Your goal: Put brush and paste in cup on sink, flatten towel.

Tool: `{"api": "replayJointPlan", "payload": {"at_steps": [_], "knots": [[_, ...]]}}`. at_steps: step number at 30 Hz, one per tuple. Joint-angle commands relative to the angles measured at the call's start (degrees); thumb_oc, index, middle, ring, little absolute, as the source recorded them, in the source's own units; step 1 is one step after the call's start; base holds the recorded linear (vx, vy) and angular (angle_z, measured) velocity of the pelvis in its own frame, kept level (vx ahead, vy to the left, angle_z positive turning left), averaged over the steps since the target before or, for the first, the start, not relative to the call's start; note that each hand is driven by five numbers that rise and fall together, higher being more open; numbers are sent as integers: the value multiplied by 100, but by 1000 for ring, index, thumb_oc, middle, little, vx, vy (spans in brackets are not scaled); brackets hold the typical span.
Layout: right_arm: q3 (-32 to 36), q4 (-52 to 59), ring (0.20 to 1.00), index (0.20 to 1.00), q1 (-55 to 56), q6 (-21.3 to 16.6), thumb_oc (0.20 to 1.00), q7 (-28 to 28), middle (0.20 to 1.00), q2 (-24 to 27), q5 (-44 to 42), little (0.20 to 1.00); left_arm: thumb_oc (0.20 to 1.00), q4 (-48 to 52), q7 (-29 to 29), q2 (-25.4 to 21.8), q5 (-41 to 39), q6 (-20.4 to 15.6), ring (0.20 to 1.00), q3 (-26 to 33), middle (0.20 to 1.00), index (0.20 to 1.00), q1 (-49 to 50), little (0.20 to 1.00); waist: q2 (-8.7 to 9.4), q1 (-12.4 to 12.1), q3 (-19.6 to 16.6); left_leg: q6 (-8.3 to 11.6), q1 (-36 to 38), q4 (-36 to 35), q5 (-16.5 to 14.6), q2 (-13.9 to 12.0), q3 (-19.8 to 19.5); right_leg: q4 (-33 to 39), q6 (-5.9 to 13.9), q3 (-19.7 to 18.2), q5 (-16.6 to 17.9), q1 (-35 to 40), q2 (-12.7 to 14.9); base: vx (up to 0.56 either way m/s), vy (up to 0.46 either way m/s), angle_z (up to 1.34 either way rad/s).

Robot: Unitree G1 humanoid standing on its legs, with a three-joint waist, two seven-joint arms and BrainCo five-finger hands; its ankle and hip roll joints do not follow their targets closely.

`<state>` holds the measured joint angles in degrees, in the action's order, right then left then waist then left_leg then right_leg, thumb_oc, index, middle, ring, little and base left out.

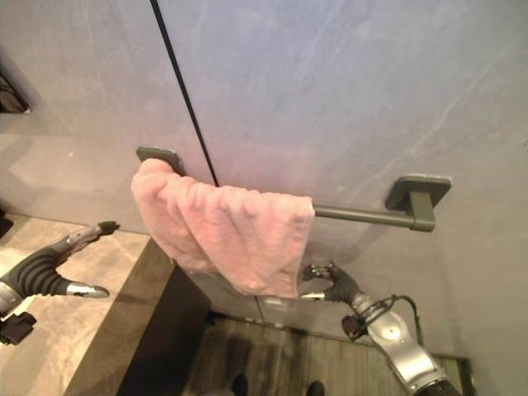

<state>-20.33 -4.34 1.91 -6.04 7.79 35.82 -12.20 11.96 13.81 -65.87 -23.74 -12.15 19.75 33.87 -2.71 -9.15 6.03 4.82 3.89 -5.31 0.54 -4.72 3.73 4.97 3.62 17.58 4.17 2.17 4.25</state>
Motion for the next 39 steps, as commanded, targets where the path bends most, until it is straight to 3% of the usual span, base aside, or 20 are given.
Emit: {"api": "replayJointPlan", "payload": {"at_steps": [1,6,13,20,29,39], "knots": [[-24,412,1000,1000,-588,-200,1000,-176,1000,-70,20,1000,1000,-208,-151,-313,110,-132,1000,77,1000,1000,-65,1000,366,-101,-270,168,-364,31,454,-107,253,-47,535,-193,166,214,565,13,54,0],[-307,317,1000,1000,-843,-49,1000,-186,1000,-324,187,1000,1000,-555,-170,-340,309,-40,1000,-611,1000,1000,-756,1000,451,-42,-273,87,-261,31,317,-46,409,-62,588,-345,220,203,644,16,59,-4],[-497,247,1000,1000,-1288,330,1000,-135,1000,-281,925,1000,1000,-649,-333,-376,582,10,1000,-571,1000,1000,-1098,1000,528,55,-275,-22,-117,31,145,10,754,-43,656,-731,311,84,711,27,80,-30],[-469,116,1000,1000,-1361,541,1000,-91,1000,-367,1086,1000,1000,-693,-400,-338,716,108,1000,-655,1000,1000,-1397,1000,559,137,-285,-129,24,31,9,61,1101,-40,712,-1104,402,-73,744,27,77,-36],[-944,-35,1000,1000,-1681,567,1000,88,1000,-517,301,1000,1000,-1092,-432,-406,619,109,1000,-1105,1000,1000,-2011,1000,607,168,-278,-228,114,31,-103,157,1399,-11,797,-1430,519,-232,774,20,57,-21],[-1993,-157,1000,1000,-2837,653,1000,345,1000,-764,-879,1000,1000,-1437,-502,-464,608,113,1000,-1917,1000,1000,-2898,1000,730,98,-258,-290,159,31,-159,256,1475,-36,838,-1455,561,-227,840,12,22,-8]]}}
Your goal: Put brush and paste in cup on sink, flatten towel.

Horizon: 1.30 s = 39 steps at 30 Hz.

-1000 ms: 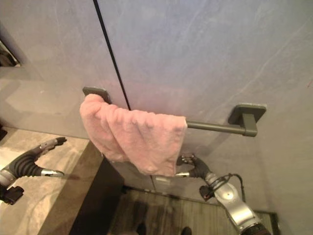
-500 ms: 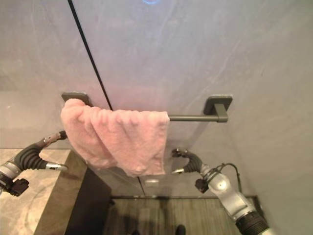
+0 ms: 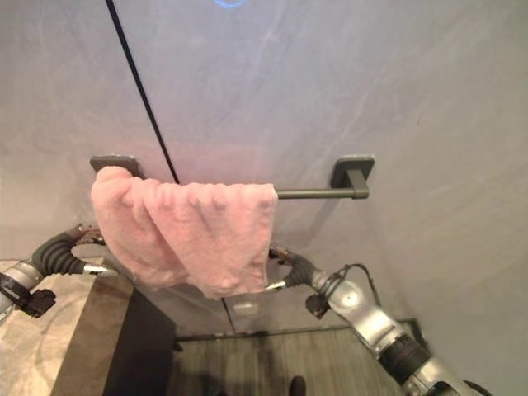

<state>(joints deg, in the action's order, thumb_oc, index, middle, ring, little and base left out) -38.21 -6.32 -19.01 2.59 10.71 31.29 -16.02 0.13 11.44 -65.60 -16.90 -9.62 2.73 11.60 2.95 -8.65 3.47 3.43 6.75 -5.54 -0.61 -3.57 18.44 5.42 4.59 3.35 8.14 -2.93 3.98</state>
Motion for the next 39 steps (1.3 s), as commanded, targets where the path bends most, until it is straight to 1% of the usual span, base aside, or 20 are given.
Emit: {"api": "replayJointPlan", "payload": {"at_steps": [1,6,10,11,12,13,17,23,26,27,28,29,31,32,33,34,35,36,37,39], "knots": [[-300,0,1000,1000,-872,-199,1000,51,1000,-363,-532,1000,1000,-301,-273,-453,-86,-132,1000,-361,1000,1000,-804,1000,183,42,5,-158,-124,54,-47,150,-6,-86,742,-21,153,299,871,0,0,0],[-531,-129,1000,1000,-1172,-172,1000,7,1000,-530,-551,1000,1000,-443,-342,-130,-162,-93,1000,-896,1000,1000,-1241,1000,213,39,5,-172,-98,57,-62,167,-31,-113,730,38,130,357,892,3,2,1],[-665,-207,1000,1000,-1312,-156,1000,43,1000,-630,-485,1000,1000,-462,-327,60,-204,-59,1000,-1144,1000,1000,-1405,1000,216,47,-14,-168,-69,54,-74,152,-43,-119,723,89,114,399,896,5,2,2],[-735,-363,787,787,-1351,-147,787,38,787,-730,-473,787,1000,-501,-323,162,-251,-31,1000,-1282,1000,1000,-1517,1000,214,54,-30,-167,-49,54,-83,151,-52,-119,717,114,108,424,896,0,0,0],[-782,-416,200,200,-1397,-141,200,58,200,-776,-476,200,762,-532,-294,220,-349,-14,762,-1381,762,762,-1570,762,209,56,-36,-166,-37,54,-89,150,-59,-117,712,124,100,439,893,16,4,3],[-879,-509,200,200,-1387,-121,200,67,200,-861,-472,200,200,-643,-246,393,-571,39,200,-1609,200,200,-1715,200,202,89,-57,-160,-3,54,-97,145,-58,-114,707,135,90,461,892,6,1,3],[-810,-451,200,200,-1137,-145,200,59,200,-784,-565,200,200,-680,-222,737,-786,42,200,-1875,200,200,-1857,200,183,161,-81,-150,33,54,-107,137,-53,-134,705,153,69,475,892,0,0,1],[-566,-344,200,200,-547,-168,200,118,200,-609,-726,200,200,-769,-159,1250,-806,65,200,-2200,200,200,-1820,200,141,265,-123,-152,87,54,-116,130,-71,-154,701,174,23,531,902,-3,-5,4],[-389,-145,200,200,-243,-220,200,184,200,-404,-813,200,200,-590,-38,1225,-819,61,200,-2101,200,200,-1507,200,106,288,-136,-141,118,54,-109,113,-56,-152,682,154,11,529,883,-11,-8,0],[-262,126,200,200,-86,-291,200,236,200,-250,-911,200,200,-313,12,1213,-901,31,200,-1918,200,200,-1222,200,91,293,-139,-126,116,54,-98,95,-52,-136,677,159,13,534,877,-19,-11,-5],[-267,136,200,200,-82,-287,200,236,200,-245,-912,200,200,-300,13,1212,-902,36,200,-1903,200,200,-1202,200,89,299,-143,-125,115,54,-97,95,-53,-135,677,159,14,535,877,-29,-15,-3],[-150,491,200,200,96,-336,200,295,200,-123,-1301,200,200,-21,80,1237,-1093,22,200,-1680,200,200,-934,200,74,290,-152,-118,107,54,-82,84,-68,-125,667,178,5,540,873,0,0,0],[-153,501,200,200,100,-331,200,295,200,-118,-1307,200,200,-9,81,1236,-1094,27,200,-1669,200,200,-918,200,72,296,-156,-117,106,54,-82,83,-69,-125,667,180,5,540,873,0,0,0],[-133,757,200,200,367,-305,200,534,200,-133,-2384,200,200,341,77,1240,-1200,-9,200,-1527,200,200,-691,200,76,258,-152,-104,74,54,-50,79,-110,-117,656,213,1,538,872,-34,-26,2],[-181,999,200,200,368,-306,200,665,200,-2,-2493,200,200,572,169,1141,-1353,-49,200,-1453,200,200,-580,200,83,242,-150,-94,52,54,-40,77,-132,-103,657,236,2,541,877,-57,-42,7],[-99,1603,200,200,424,-426,200,716,200,317,-2630,200,200,1103,197,1055,-1579,-176,200,-1058,200,200,-321,200,93,192,-139,-79,7,54,-8,75,-171,-74,664,278,13,542,890,-34,-25,7],[-104,1619,200,200,428,-420,200,712,200,325,-2635,200,200,1122,198,1056,-1583,-168,200,-1036,200,200,-294,200,91,201,-142,-79,7,54,-8,75,-173,-74,664,279,13,543,890,-56,-40,14],[206,2032,200,200,630,-615,200,676,200,477,-2854,200,200,1498,98,1299,-1864,-307,200,-598,200,200,-9,200,110,155,-123,-62,-45,54,28,62,-199,-49,663,318,22,530,895,-33,-23,15],[202,2040,200,200,634,-613,200,675,200,481,-2855,200,200,1510,98,1301,-1866,-302,200,-585,200,200,9,200,108,163,-128,-62,-48,54,29,62,-202,-49,663,321,21,530,895,-53,-38,13],[785,2298,200,200,1061,-907,200,622,200,317,-2806,200,200,1899,-52,1818,-1966,-448,200,-154,200,200,219,200,106,116,-109,-52,-108,54,54,49,-266,-42,659,378,12,513,900,-33,-23,4]]}}
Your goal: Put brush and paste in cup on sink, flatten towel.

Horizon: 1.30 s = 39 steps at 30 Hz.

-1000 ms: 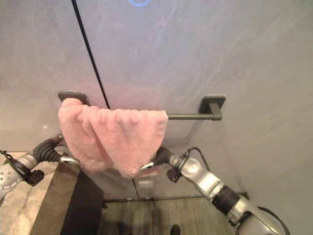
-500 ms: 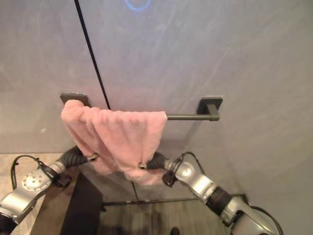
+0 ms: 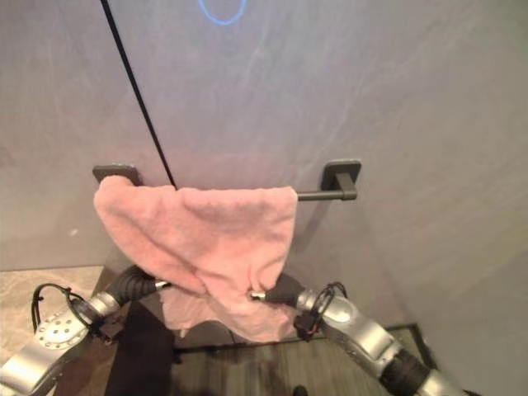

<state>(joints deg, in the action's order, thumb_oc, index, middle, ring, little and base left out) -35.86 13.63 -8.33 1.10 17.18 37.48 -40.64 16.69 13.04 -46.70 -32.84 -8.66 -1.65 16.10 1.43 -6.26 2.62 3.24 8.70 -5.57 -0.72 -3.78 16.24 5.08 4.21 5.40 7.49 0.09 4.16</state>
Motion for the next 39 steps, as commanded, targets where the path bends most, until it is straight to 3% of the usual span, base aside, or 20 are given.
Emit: {"api": "replayJointPlan", "payload": {"at_steps": [1,2,3,8,14,18,20,21,22,24,25,26,27,28,31,33,35,36,38,39], "knots": [[551,308,200,200,3,-757,200,-23,200,-302,-342,200,200,260,-215,-73,-371,-535,200,291,200,200,-213,200,259,-119,-30,-33,-302,57,65,70,-50,-8,697,177,75,213,882,-46,-36,8],[907,249,200,200,484,-801,200,97,200,-815,-519,200,200,425,-57,547,-791,-598,200,321,200,200,-173,200,258,-143,-8,-28,-351,57,89,47,-115,-8,673,240,57,227,886,-36,-38,13],[1068,307,200,200,654,-984,200,47,200,-895,-337,200,200,384,-23,741,-754,-653,200,297,200,200,-150,200,260,-130,-15,-25,-354,57,86,38,-144,-8,663,269,38,248,885,-33,-43,18],[1312,362,200,200,1000,-1081,200,-35,200,-1055,44,200,200,372,140,907,-552,-681,200,19,200,200,-222,200,202,-44,-46,-4,-382,57,128,30,-241,-8,628,357,17,316,874,-8,-12,11],[1109,383,200,200,1189,-1015,200,363,200,-1191,-636,200,200,637,527,703,-900,-675,200,-144,200,200,-343,200,153,4,-37,36,-507,57,186,12,-306,-8,616,409,51,241,873,-37,-8,13],[1130,310,200,200,981,-1211,200,-201,200,-955,213,200,200,208,-6,336,370,-801,200,-263,200,200,-346,200,115,42,-21,50,-505,57,205,0,-274,-8,614,389,92,218,867,0,0,0],[1121,388,200,200,987,-1117,200,64,200,-1058,-350,200,200,582,111,145,184,-855,200,-279,200,200,-364,200,101,26,4,50,-510,57,201,-4,-292,-8,617,386,79,217,864,0,0,0],[1133,-72,200,200,1198,-1092,200,91,200,-1250,-545,200,200,-100,219,354,-154,-611,200,-679,200,200,-262,200,79,78,6,47,-503,57,196,-3,-273,-9,624,391,91,205,870,0,0,0],[1241,-259,200,200,1164,-1206,200,-411,200,-1250,17,200,200,-573,70,326,388,-464,200,-838,200,200,-292,200,51,128,15,48,-465,57,188,-4,-251,-24,629,381,90,223,862,0,0,0],[1267,-319,200,200,1085,-1255,200,-535,200,-1246,158,200,200,-294,-34,136,990,-570,200,-797,200,200,-463,200,40,127,19,51,-477,57,196,-6,-250,-32,622,372,101,208,858,0,0,0],[1310,-156,200,200,1109,-1208,200,-212,200,-1258,-145,200,200,50,232,172,87,-580,200,-883,200,200,-471,200,47,167,11,52,-482,57,191,-15,-240,-31,625,347,80,185,853,0,0,0],[1287,-188,200,200,1198,-1228,200,-182,200,-1208,-84,200,200,-499,167,436,-106,-526,200,-1020,200,200,-404,200,55,198,24,51,-450,57,173,-18,-234,-38,628,344,61,202,849,17,-7,-3],[1360,-201,200,200,1209,-1246,200,-469,200,-1168,175,200,200,-556,-38,434,444,-493,200,-1004,200,200,-539,200,58,204,1,53,-473,57,191,-23,-240,-45,619,343,67,175,841,0,0,0],[1514,-75,200,200,1196,-1275,200,-504,200,-1146,190,200,200,-58,20,301,507,-580,200,-916,200,200,-599,200,54,214,10,50,-460,57,182,-24,-243,-48,616,332,63,192,840,0,0,0],[1533,-8,200,200,1421,-1354,200,-157,200,-1322,-527,200,200,-348,106,837,-684,-502,200,-949,200,200,-371,200,68,241,11,42,-427,57,156,-40,-242,-57,607,337,23,213,828,0,0,0],[1602,-107,200,200,1352,-1396,200,-461,200,-1295,-66,200,200,-255,-119,533,632,-638,200,-796,200,200,-471,200,54,224,-4,45,-426,57,166,-43,-244,-59,598,331,28,218,821,13,-4,3],[1667,219,200,200,1354,-1401,200,-231,200,-1198,-269,200,200,337,176,447,-108,-701,200,-739,200,200,-422,200,57,244,-18,43,-407,57,153,-45,-226,-51,604,316,11,212,815,10,-4,-2],[1590,212,200,200,1402,-1405,200,-147,200,-1175,-322,200,200,33,151,628,-406,-626,200,-829,200,200,-367,200,62,258,-23,45,-390,57,151,-52,-209,-56,602,305,3,210,808,18,-7,-7],[1621,239,200,200,1349,-1420,200,-326,200,-1156,-161,200,200,179,44,543,145,-715,200,-792,200,200,-510,200,48,245,-24,45,-374,57,144,-61,-201,-53,597,284,-5,220,794,15,-14,-10],[1601,665,200,200,1355,-1418,200,71,200,-1245,-818,200,200,620,252,754,-743,-746,200,-606,200,200,-487,200,50,236,-25,42,-366,57,136,-75,-195,-52,588,269,-35,217,788,14,-20,-18]]}}
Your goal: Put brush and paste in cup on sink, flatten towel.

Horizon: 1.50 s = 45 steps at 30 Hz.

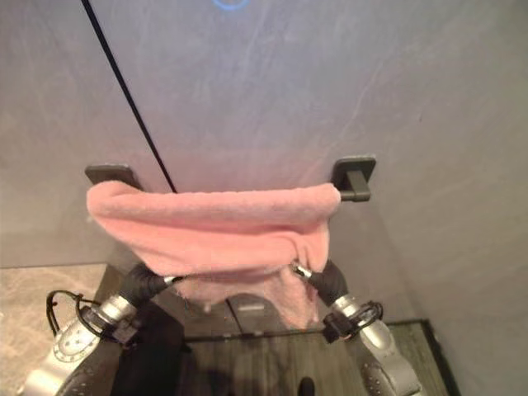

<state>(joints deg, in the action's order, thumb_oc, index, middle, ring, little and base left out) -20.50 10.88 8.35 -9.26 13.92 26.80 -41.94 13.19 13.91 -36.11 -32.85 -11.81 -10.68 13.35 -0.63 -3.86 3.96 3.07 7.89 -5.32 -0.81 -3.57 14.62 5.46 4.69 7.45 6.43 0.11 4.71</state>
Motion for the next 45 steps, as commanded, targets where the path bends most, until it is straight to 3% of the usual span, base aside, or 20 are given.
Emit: {"api": "replayJointPlan", "payload": {"at_steps": [1,2,5,6,9,16,19,22,25,27,33,37,40,42,45], "knots": [[34,918,200,200,-268,-455,200,428,200,-247,-814,200,200,738,222,17,-1267,-382,200,250,200,200,-206,200,261,-1,-166,59,-281,32,146,-96,-32,-89,534,63,63,217,733,17,-29,-18],[59,1133,200,200,-301,-513,200,390,200,-246,-666,200,200,642,290,324,-1485,-340,200,272,200,200,-211,200,256,-13,-170,51,-268,32,143,-97,-30,-87,519,55,55,227,729,12,-26,-7],[-11,1398,200,200,-301,-449,200,667,200,-215,-945,200,200,1058,529,190,-1526,-372,200,419,200,200,-140,200,235,-27,-181,56,-252,32,136,-105,-23,-83,512,62,43,246,726,5,-8,-1],[-259,1381,200,200,-381,-345,200,781,200,-131,-1142,200,200,1330,556,-191,-1192,-556,200,780,200,200,15,200,205,-94,-211,71,-230,32,133,-106,-17,-72,512,68,36,271,724,0,0,0],[-422,1437,200,200,-527,-304,200,847,200,-83,-1339,200,200,1482,523,-399,-1135,-675,200,1017,200,200,-20,200,190,-148,-223,88,-228,32,140,-112,-22,-68,507,79,29,284,720,6,-4,-1],[-452,1685,200,200,-786,-333,200,875,200,208,-1264,200,200,1808,550,-611,-1178,-787,200,1453,200,200,15,200,160,-196,-244,123,-195,32,150,-130,-51,-65,479,122,-8,341,700,0,0,0],[-470,1512,200,200,-706,-295,200,839,200,219,-1203,200,200,1625,580,-713,-1104,-651,200,1231,200,200,123,200,135,-157,-241,133,-180,32,157,-135,-44,-78,471,139,-11,349,691,0,0,0],[-464,1498,200,200,-684,-293,200,823,200,170,-1265,200,200,1576,185,-1101,-118,-750,200,1162,200,200,60,200,99,-139,-216,145,-164,32,150,-147,-39,-90,468,145,-31,365,685,0,0,0],[-341,1361,200,200,-413,-271,200,820,200,242,-1266,200,200,1646,382,-1071,-467,-683,200,1044,200,200,160,200,95,-74,-213,153,-146,32,147,-143,-39,-101,475,150,-47,377,683,0,0,0],[-300,1184,200,200,-312,-243,200,725,200,229,-1207,200,200,1506,298,-1181,66,-685,200,766,200,200,-7,200,79,-10,-216,156,-122,32,138,-150,-19,-109,473,145,-61,390,677,0,0,0],[-289,793,200,200,-208,-239,200,594,200,68,-1043,200,200,1266,18,-977,603,-657,200,409,200,200,-286,200,21,107,-226,160,-90,32,132,-153,23,-109,463,101,-92,386,652,0,0,0],[-187,1249,200,200,-276,-304,200,655,200,18,-1066,200,200,1625,-168,-1003,859,-829,200,701,200,200,-284,200,5,100,-219,163,-99,32,128,-165,36,-101,462,77,-99,369,643,0,0,0],[-102,1207,200,200,-249,-385,200,552,200,115,-929,200,200,1240,-154,-908,860,-695,200,535,200,200,-212,200,-14,122,-208,160,-106,32,132,-163,43,-107,465,65,-88,347,642,0,0,0],[-159,711,200,200,-294,-378,200,338,200,-3,-753,200,200,1005,-245,-1023,1489,-696,200,472,200,200,-189,200,-43,129,-215,158,-85,32,122,-162,63,-104,464,47,-87,349,637,0,0,0],[-246,435,200,200,-270,-297,200,347,200,-30,-449,200,200,665,-198,-929,1376,-602,200,331,200,200,-108,200,-53,150,-225,156,-69,32,114,-164,85,-102,463,27,-92,343,622,0,0,0]]}}
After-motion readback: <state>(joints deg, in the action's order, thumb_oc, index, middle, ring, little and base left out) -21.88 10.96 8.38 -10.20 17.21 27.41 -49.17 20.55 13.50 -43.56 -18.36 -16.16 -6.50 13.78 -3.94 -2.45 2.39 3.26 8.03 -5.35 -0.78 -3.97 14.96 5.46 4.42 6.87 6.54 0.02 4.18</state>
